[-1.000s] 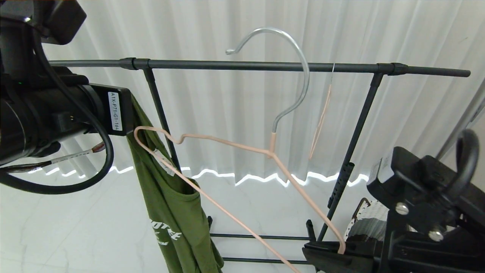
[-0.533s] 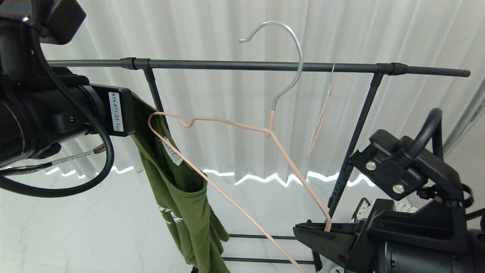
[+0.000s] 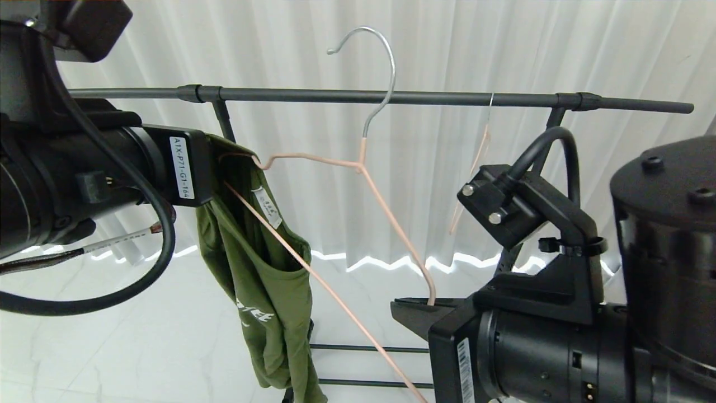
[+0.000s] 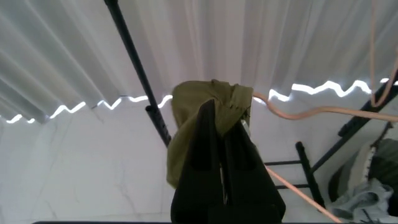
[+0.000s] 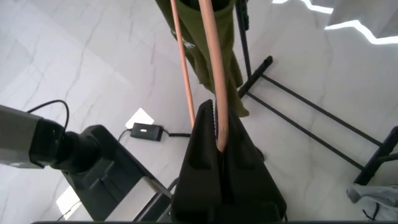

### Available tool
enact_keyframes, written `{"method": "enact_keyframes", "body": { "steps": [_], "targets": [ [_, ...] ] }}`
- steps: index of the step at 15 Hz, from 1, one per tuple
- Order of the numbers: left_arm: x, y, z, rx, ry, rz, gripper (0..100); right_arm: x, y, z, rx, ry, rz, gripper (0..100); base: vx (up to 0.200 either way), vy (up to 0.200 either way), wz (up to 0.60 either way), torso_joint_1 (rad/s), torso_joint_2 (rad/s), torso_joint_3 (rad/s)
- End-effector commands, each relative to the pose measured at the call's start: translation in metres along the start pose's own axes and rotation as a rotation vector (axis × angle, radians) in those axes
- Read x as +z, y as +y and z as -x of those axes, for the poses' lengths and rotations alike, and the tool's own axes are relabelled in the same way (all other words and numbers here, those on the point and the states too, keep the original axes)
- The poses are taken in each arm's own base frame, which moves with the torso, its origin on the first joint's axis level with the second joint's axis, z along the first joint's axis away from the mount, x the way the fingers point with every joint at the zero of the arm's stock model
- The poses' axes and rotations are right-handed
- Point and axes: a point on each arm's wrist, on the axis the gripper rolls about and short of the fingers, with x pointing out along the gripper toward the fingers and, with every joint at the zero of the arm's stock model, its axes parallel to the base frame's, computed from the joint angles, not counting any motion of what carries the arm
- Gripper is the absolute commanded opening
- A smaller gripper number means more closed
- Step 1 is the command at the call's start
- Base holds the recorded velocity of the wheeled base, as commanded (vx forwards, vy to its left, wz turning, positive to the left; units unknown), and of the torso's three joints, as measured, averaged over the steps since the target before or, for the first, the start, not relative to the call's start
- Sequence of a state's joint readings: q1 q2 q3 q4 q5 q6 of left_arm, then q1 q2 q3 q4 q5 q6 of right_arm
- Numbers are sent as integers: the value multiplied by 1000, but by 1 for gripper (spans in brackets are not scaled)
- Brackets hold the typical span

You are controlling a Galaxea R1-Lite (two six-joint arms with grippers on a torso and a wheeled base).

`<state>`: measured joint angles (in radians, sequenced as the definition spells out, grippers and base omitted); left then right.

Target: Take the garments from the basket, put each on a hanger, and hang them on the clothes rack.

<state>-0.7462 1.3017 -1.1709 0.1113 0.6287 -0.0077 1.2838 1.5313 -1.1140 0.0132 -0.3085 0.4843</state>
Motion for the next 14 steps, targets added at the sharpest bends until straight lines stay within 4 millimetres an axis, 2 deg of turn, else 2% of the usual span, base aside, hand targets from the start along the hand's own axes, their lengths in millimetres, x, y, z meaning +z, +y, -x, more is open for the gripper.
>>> {"method": "enact_keyframes", "body": {
  "steps": [1, 3, 6, 10, 14],
  "targets": [
    [1, -4, 5, -29, -9, -1, 0, -4, 4, -8, 3, 22, 11, 0, 0, 0, 0, 0, 0, 0],
    [1, -9, 13, -77, -18, -16, 0, -8, 6, -8, 8, 47, 23, 0, 0, 0, 0, 0, 0, 0],
    [-5, -4, 20, -84, -19, -135, 0, -14, -1, 0, -1, 85, 37, 0, 0, 0, 0, 0, 0, 0],
    [-14, 15, 19, -46, -3, -249, 0, -22, -16, 30, 3, 89, 42, 0, 0, 0, 0, 0, 0, 0],
    [-16, 14, 16, -49, 8, -279, 0, -22, -18, 57, 109, 81, 47, 0, 0, 0, 0, 0, 0, 0]
  ]
}}
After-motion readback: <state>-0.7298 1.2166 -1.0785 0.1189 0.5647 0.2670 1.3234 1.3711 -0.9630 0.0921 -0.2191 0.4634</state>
